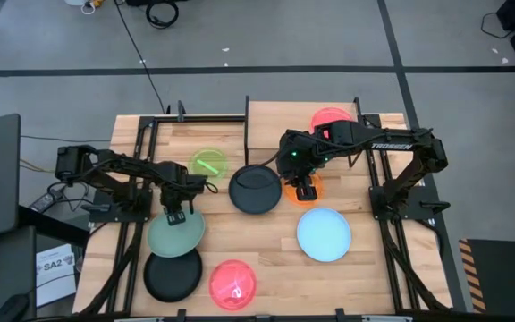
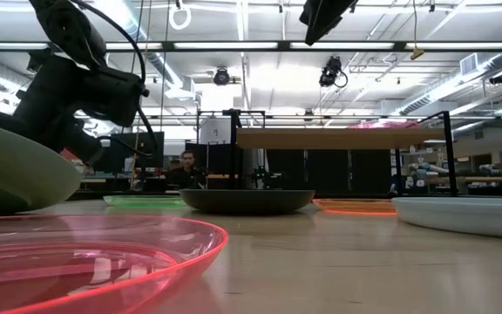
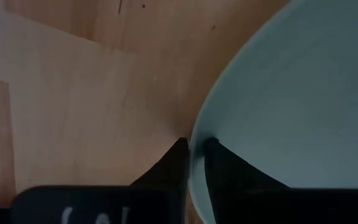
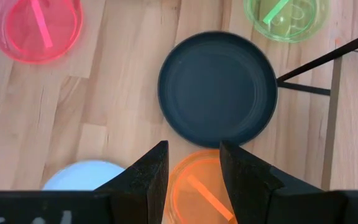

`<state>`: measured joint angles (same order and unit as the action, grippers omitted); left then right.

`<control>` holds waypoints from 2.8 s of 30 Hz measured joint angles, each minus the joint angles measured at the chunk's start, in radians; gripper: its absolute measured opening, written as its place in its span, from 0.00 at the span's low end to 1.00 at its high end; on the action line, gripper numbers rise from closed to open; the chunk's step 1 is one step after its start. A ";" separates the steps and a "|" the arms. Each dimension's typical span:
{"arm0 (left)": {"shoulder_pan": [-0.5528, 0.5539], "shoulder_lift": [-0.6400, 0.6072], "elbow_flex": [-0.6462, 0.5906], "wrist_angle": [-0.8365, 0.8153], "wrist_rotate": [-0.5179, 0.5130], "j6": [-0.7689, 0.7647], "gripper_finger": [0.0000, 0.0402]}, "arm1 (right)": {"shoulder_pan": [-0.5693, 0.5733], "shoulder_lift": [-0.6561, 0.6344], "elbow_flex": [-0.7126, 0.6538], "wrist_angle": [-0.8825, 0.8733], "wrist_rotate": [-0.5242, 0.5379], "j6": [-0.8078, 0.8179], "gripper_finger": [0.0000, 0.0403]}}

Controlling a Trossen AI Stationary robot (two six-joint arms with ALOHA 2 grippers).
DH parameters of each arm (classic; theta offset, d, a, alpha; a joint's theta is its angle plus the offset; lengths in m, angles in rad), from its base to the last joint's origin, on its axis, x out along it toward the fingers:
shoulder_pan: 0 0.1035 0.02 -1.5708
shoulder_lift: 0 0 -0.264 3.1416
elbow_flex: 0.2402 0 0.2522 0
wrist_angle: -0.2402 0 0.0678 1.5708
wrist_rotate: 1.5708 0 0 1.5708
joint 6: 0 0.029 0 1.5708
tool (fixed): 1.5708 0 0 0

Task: Place and stack plates onto a shelf
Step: Put the left blue plate on the shelf

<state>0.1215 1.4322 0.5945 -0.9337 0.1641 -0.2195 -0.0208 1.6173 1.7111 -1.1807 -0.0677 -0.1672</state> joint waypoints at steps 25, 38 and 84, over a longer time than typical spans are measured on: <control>0.000 -0.001 0.001 -0.017 0.002 0.000 0.06 | -0.004 0.000 0.000 -0.025 0.000 -0.009 0.37; 0.000 0.000 0.000 -0.040 0.050 -0.003 0.05 | -0.004 0.000 0.000 -0.032 0.000 -0.008 0.37; 0.044 0.001 0.691 -0.251 0.014 0.179 0.03 | -0.010 -0.049 0.000 -0.158 0.112 0.059 0.37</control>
<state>0.1651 1.4334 1.2851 -1.1845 0.1782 -0.0401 -0.0307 1.5682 1.7111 -1.3387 0.0446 -0.1084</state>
